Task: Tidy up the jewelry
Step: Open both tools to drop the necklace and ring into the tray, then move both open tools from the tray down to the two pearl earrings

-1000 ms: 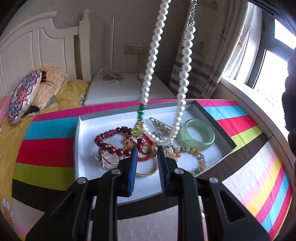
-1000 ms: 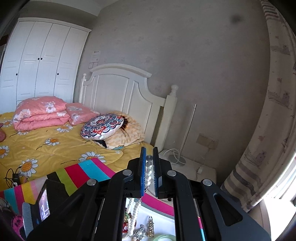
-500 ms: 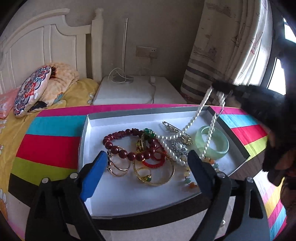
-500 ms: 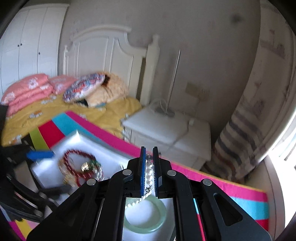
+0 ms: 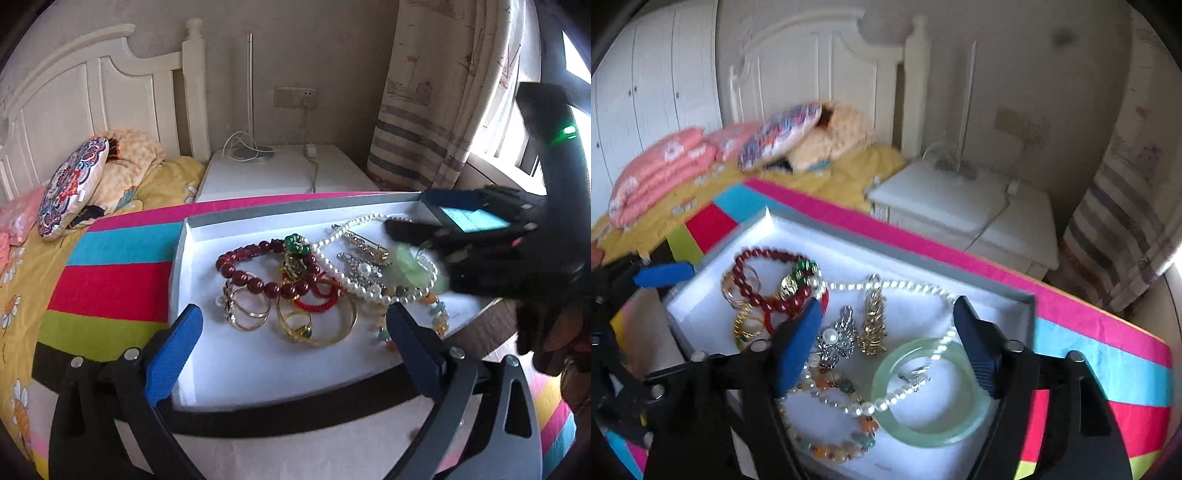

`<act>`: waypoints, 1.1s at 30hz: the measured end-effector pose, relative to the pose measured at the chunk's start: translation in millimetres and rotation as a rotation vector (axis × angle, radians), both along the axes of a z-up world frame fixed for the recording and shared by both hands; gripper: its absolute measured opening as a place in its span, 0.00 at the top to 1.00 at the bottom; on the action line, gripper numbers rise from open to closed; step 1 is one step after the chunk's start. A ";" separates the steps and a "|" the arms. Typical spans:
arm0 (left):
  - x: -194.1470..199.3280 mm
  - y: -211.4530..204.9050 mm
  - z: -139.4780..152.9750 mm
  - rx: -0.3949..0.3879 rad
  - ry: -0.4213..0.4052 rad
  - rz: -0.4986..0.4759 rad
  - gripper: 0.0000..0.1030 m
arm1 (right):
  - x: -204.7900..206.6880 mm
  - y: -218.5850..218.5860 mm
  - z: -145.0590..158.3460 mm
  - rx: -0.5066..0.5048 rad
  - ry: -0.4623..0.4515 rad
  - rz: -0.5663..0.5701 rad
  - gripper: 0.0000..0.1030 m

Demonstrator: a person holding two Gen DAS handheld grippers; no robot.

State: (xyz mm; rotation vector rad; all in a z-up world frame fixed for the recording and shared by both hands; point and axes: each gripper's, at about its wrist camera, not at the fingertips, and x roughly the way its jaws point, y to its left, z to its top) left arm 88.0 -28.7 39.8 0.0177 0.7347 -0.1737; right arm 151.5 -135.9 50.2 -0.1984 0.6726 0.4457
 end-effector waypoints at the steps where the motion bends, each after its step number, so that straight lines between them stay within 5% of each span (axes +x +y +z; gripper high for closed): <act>1: -3.8 0.9 1.5 0.005 -0.002 0.002 0.04 | -5.2 -5.2 4.2 0.006 -0.011 -0.006 0.31; 6: -32.7 3.1 10.3 0.052 -0.011 0.030 0.04 | -52.2 -29.3 16.0 0.036 -0.034 0.017 0.31; 19: -101.9 16.5 -24.4 -0.011 0.090 0.071 0.03 | -144.8 -19.1 -34.3 -0.047 0.065 0.074 0.32; 25: -103.4 12.0 -26.2 -0.014 0.088 0.030 0.03 | -139.8 2.0 -50.5 -0.098 0.158 0.129 0.57; 33: -95.9 14.4 -31.0 -0.050 0.125 0.028 0.03 | -132.1 18.4 -51.9 -0.098 0.173 0.168 0.65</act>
